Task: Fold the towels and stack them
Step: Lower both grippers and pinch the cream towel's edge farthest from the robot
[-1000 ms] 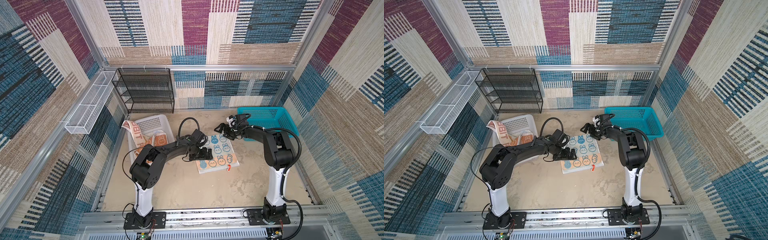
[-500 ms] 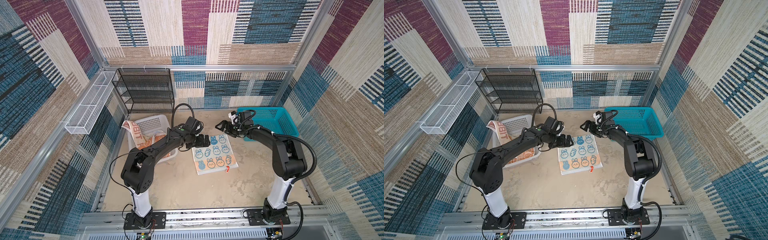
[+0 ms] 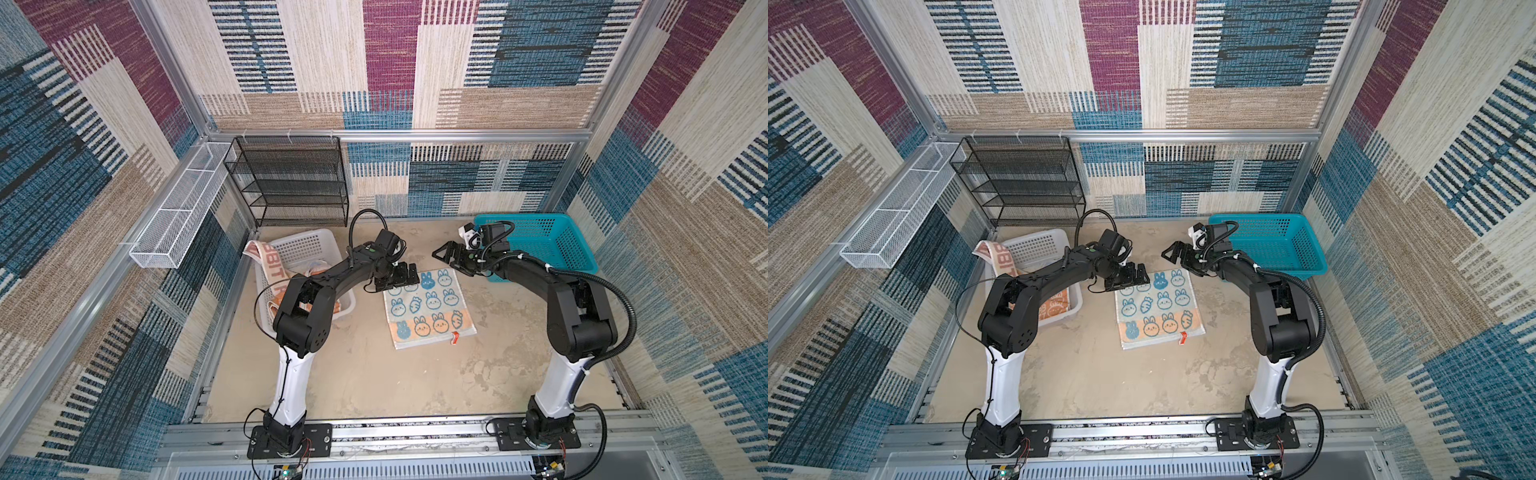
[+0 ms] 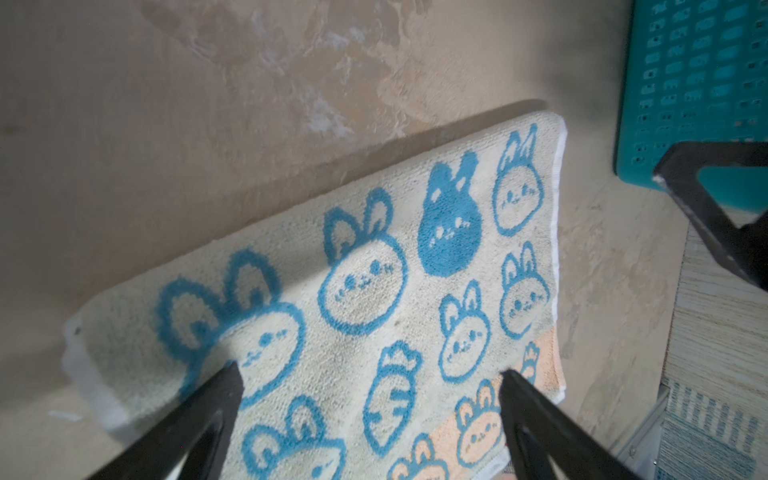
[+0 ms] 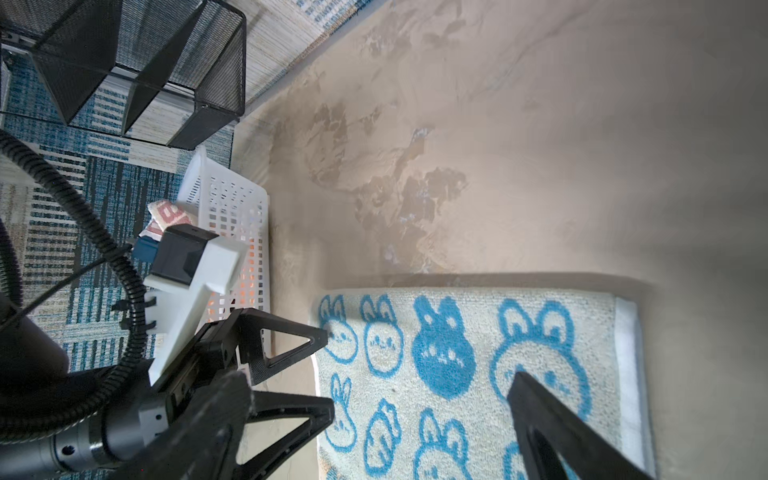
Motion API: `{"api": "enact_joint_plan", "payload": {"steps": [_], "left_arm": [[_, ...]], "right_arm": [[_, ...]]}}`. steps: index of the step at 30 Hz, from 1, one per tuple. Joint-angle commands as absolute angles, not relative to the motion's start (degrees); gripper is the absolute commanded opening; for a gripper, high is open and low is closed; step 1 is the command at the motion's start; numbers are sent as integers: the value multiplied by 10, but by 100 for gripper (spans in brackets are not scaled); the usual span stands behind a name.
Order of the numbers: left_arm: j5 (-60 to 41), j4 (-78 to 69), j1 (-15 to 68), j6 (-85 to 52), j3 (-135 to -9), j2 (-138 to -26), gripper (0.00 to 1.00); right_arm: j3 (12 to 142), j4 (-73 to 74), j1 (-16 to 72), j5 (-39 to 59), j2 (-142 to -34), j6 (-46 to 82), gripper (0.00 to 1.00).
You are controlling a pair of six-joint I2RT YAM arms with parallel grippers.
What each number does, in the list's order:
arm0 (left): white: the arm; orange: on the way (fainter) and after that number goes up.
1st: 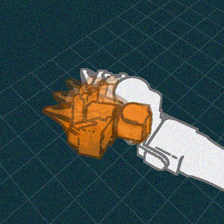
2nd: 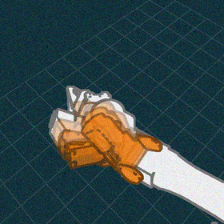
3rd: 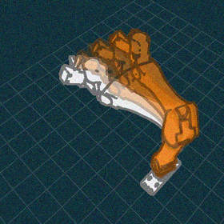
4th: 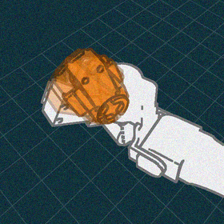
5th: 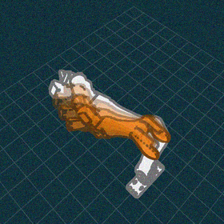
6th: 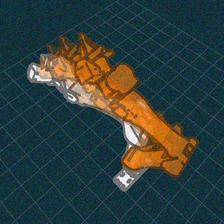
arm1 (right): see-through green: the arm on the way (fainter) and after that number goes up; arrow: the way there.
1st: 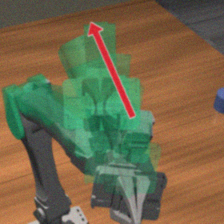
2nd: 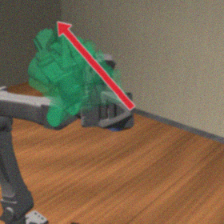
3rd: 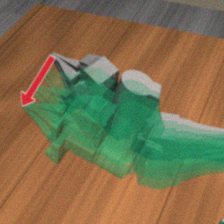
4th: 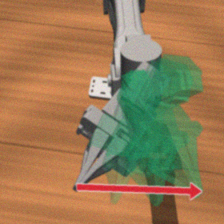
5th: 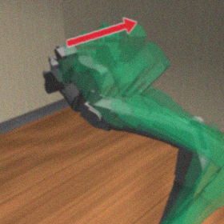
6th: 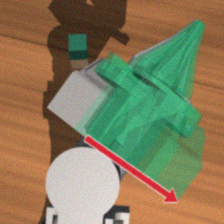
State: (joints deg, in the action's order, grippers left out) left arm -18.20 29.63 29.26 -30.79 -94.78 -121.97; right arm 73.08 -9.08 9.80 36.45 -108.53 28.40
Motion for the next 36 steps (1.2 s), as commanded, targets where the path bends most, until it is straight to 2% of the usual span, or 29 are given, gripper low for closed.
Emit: {"api": "enact_joint_plan", "payload": {"steps": [1, 13, 20, 25, 36], "left_arm": [[-174, 285, 282, -303, -947, -1227, 99], [-155, 323, 261, -268, -973, -1255, 99], [-157, 321, 262, -245, -986, -1199, 99], [-139, 342, 262, -230, -992, -1185, 99], [-127, 364, 260, -232, -976, -1195, 99]], "right_arm": [[729, -73, 101, 378, -1112, 284, 99], [763, -108, 101, 349, -1132, 253, 99], [830, -210, 100, 214, -1128, 197, 99], [840, -239, 102, 163, -1156, 173, 89], [868, -268, 112, 115, -1215, 141, 56]]}}
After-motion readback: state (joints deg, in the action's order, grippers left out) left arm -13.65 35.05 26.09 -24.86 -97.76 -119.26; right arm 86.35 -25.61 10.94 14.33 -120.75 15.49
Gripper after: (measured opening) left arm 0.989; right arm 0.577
